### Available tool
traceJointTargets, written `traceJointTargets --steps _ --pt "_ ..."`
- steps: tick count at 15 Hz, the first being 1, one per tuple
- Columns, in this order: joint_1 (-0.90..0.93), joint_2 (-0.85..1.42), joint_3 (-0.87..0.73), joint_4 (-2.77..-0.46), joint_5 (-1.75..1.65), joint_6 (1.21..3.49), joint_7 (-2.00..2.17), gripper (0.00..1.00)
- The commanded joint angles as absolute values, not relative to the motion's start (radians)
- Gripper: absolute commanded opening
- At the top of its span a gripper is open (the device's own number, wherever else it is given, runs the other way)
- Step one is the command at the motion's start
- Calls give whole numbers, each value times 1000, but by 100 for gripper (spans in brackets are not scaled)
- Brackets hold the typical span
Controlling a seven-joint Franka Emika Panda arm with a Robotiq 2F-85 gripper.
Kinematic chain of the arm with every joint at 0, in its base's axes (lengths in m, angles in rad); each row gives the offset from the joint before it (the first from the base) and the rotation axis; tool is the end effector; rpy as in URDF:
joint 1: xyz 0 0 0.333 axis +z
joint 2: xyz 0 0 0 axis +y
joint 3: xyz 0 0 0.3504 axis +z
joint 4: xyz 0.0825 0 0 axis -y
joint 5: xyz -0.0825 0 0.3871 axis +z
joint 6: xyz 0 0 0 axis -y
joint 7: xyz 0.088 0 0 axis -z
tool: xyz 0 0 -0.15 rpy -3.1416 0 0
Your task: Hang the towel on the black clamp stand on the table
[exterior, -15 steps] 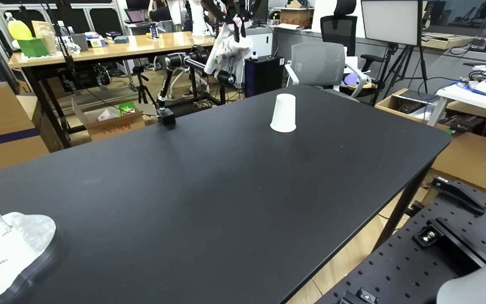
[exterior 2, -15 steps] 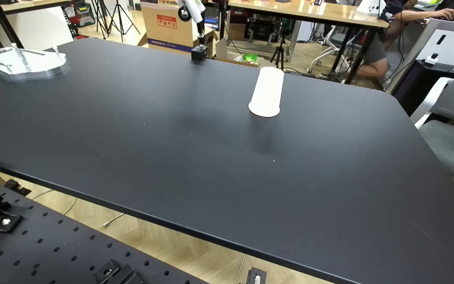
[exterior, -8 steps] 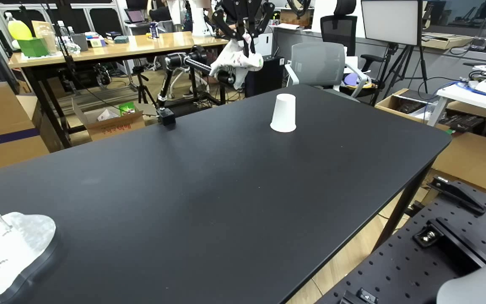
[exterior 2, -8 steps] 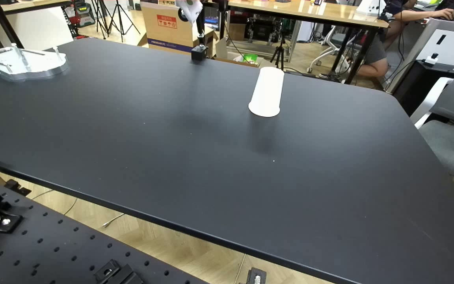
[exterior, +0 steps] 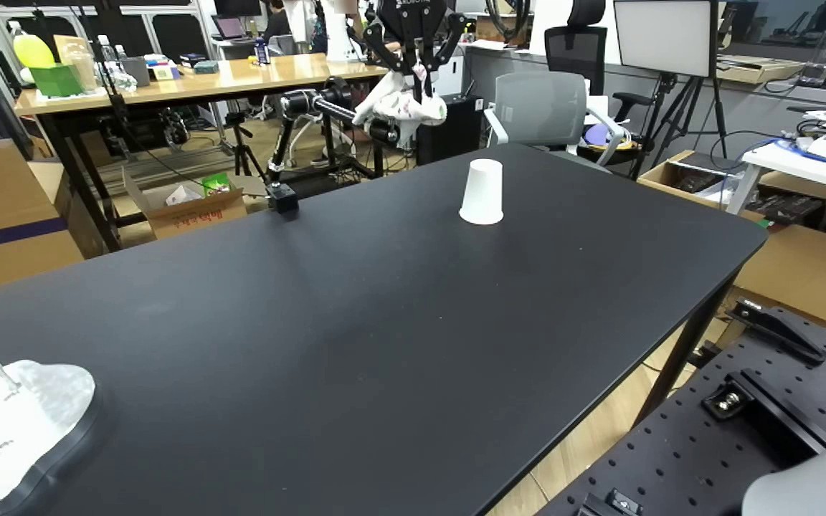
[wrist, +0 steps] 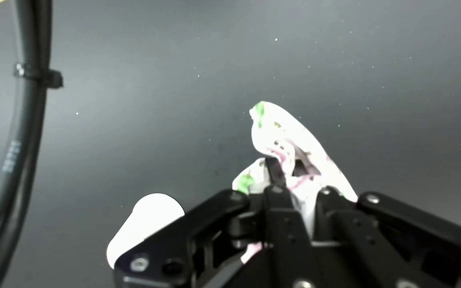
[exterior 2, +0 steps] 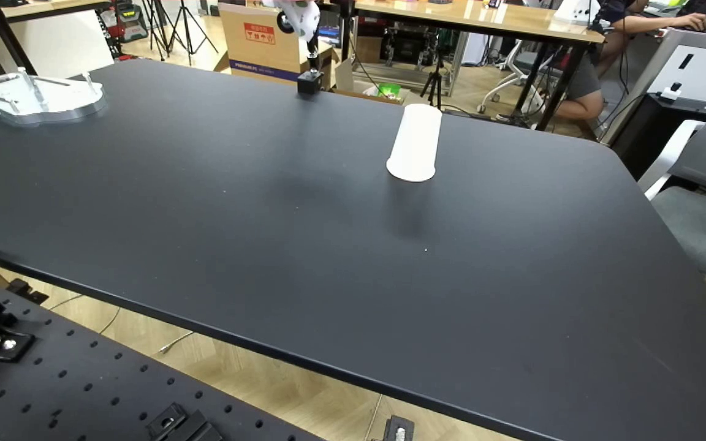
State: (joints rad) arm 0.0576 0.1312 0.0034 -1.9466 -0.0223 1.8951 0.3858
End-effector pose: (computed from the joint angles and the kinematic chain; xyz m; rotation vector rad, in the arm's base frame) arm 0.5645 0.0319 0.3903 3.0319 -0.4827 -0.2674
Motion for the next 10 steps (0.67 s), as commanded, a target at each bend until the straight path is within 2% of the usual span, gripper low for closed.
traceJointTargets --steps 1,8,9,10 --pt "56 116 4 -1950 -31 1923 400 2" --pt "55 132 5 -1961 -45 2010 352 2" --pt "55 133 5 -1965 -52 2025 342 23" --pt "55 133 5 -1966 -57 2032 332 34"
